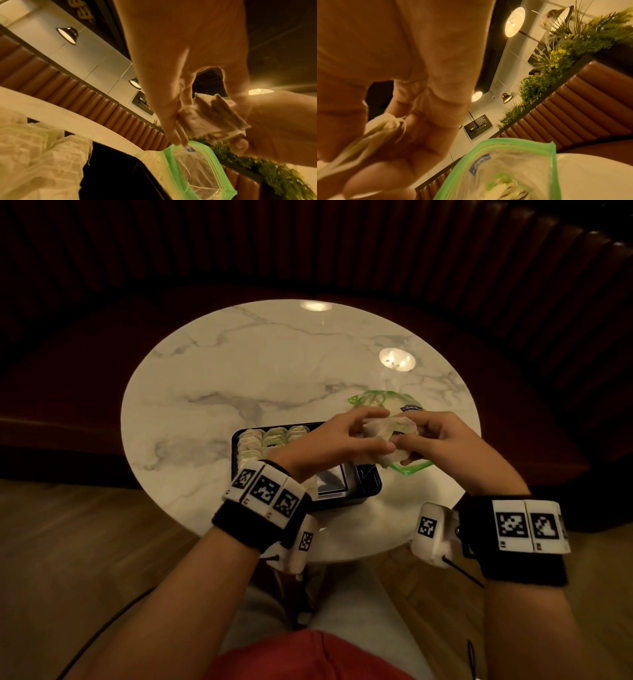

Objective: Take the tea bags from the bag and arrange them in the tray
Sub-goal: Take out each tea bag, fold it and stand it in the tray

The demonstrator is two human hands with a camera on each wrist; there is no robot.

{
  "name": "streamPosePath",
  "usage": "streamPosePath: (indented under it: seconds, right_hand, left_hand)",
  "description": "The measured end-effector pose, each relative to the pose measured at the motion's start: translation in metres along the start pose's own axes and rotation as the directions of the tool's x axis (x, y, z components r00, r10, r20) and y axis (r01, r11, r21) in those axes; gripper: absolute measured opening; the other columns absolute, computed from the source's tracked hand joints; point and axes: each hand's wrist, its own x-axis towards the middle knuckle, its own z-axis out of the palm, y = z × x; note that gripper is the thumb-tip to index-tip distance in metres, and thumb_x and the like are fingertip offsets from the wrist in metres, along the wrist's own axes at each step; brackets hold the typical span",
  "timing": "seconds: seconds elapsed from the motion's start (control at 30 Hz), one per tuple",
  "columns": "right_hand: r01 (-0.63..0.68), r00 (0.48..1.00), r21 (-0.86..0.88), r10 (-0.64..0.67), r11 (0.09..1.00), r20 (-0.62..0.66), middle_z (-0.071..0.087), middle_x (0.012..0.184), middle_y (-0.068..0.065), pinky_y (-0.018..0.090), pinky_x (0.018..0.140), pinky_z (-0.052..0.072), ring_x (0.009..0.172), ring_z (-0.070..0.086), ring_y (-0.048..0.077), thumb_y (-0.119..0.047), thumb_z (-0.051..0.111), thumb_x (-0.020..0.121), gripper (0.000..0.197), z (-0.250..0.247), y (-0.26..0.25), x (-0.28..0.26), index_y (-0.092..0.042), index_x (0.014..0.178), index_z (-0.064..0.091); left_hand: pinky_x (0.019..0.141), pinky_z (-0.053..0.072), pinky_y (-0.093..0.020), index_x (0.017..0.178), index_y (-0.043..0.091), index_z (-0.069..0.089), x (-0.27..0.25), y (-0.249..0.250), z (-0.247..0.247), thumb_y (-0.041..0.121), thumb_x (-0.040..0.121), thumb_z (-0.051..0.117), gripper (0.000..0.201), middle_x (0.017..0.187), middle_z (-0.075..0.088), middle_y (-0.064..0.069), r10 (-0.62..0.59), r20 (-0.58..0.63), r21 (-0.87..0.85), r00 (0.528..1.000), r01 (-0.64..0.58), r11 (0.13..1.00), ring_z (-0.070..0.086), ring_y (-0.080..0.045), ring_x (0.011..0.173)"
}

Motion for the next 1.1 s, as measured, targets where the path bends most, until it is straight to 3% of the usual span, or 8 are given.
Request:
streamPosePath:
  seconds: [0.13, 0.23, 0.33, 0.47, 0.6, 0.8, 0.9, 1.1]
  right_hand:
    - [0.020, 0.992, -0.069, -0.011, 0.997, 0.124, 0.072, 0.100, 0.009, 0.032, 0.079, 0.053, 0.092, 0.067, 0.023, -0.001, 0.058, 0.090, 0.030, 0.012, -0.007, 0.007, -0.018, 0.111, 0.069]
    - [0.037, 0.985, -0.031, -0.031, 0.999, 0.169, 0.073, 0.099, 0.003, 0.023, 0.079, 0.053, 0.091, 0.068, 0.013, 0.004, 0.058, 0.088, 0.034, 0.024, -0.011, 0.011, -0.016, 0.114, 0.066]
    - [0.054, 0.995, 0.074, -0.059, 0.996, 0.079, 0.071, 0.101, 0.002, 0.021, 0.079, 0.054, 0.088, 0.068, 0.011, 0.001, 0.068, 0.085, 0.038, 0.037, -0.007, 0.014, -0.016, 0.119, 0.061]
    - [0.063, 0.995, 0.129, -0.053, 0.990, -0.082, 0.067, 0.102, 0.000, 0.019, 0.070, 0.053, 0.086, 0.067, 0.012, -0.012, 0.074, 0.083, 0.030, 0.052, -0.002, 0.016, -0.018, 0.110, 0.063]
    - [0.111, 0.983, 0.152, -0.086, 0.982, -0.160, 0.068, 0.080, -0.003, 0.017, 0.058, 0.049, 0.067, 0.061, 0.003, -0.008, 0.071, 0.085, 0.011, 0.068, -0.002, 0.016, -0.017, 0.089, 0.066]
    - [0.169, 0.983, 0.126, -0.158, 0.978, -0.094, 0.069, 0.091, 0.004, 0.022, 0.062, 0.054, 0.073, 0.066, 0.008, -0.011, 0.068, 0.089, 0.020, 0.082, -0.010, 0.015, -0.014, 0.109, 0.066]
    - [0.180, 0.983, 0.094, -0.174, 0.979, -0.064, 0.069, 0.089, 0.008, 0.021, 0.061, 0.053, 0.068, 0.065, 0.007, -0.010, 0.066, 0.090, 0.017, 0.088, -0.014, 0.016, -0.010, 0.106, 0.069]
    - [0.145, 0.989, 0.125, -0.139, 0.981, -0.056, 0.071, 0.089, 0.005, 0.019, 0.060, 0.053, 0.077, 0.068, 0.009, -0.008, 0.065, 0.090, 0.009, 0.093, -0.016, 0.019, -0.004, 0.099, 0.066]
  left_hand:
    - [0.093, 0.053, -0.036, 0.122, 0.012, 0.060, -0.016, 0.003, -0.005, 0.019, 0.076, 0.056, 0.047, 0.104, 0.069, -0.011, -0.134, 0.100, -0.109, 0.986, 0.145, 0.983, 0.067, -0.022, 0.096]
    - [0.083, 0.058, -0.035, 0.117, -0.006, 0.058, -0.024, -0.002, -0.012, 0.013, 0.082, 0.053, 0.040, 0.109, 0.069, -0.023, -0.196, 0.139, -0.134, 0.971, 0.214, 0.968, 0.068, -0.030, 0.093]
    - [0.077, 0.060, -0.033, 0.117, -0.011, 0.056, -0.032, -0.010, -0.021, 0.000, 0.094, 0.047, 0.027, 0.104, 0.071, -0.022, -0.184, 0.125, -0.205, 0.975, 0.207, 0.957, 0.070, -0.030, 0.090]
    - [0.082, 0.059, -0.035, 0.116, -0.002, 0.061, -0.044, -0.021, -0.029, 0.002, 0.094, 0.054, 0.023, 0.110, 0.070, -0.021, -0.162, 0.014, -0.277, 0.987, 0.160, 0.947, 0.071, -0.027, 0.090]
    - [0.083, 0.059, -0.034, 0.126, -0.003, 0.055, -0.054, -0.031, -0.035, 0.001, 0.093, 0.057, 0.033, 0.120, 0.063, -0.030, -0.143, -0.056, -0.264, 0.988, 0.123, 0.957, 0.071, -0.026, 0.093]
    - [0.077, 0.060, -0.032, 0.118, 0.011, 0.061, -0.069, -0.037, -0.039, -0.001, 0.091, 0.060, 0.029, 0.117, 0.068, -0.020, -0.134, -0.119, -0.283, 0.984, 0.096, 0.954, 0.071, -0.027, 0.094]
    - [0.071, 0.059, -0.029, 0.119, 0.013, 0.061, -0.073, -0.037, -0.042, 0.003, 0.091, 0.062, 0.030, 0.114, 0.070, -0.015, -0.135, -0.108, -0.258, 0.985, 0.103, 0.961, 0.071, -0.025, 0.090]
    - [0.070, 0.054, -0.029, 0.117, 0.015, 0.064, -0.083, -0.037, -0.055, 0.034, 0.076, 0.069, 0.046, 0.103, 0.075, -0.006, -0.130, -0.237, -0.220, 0.963, 0.077, 0.972, 0.070, -0.016, 0.082]
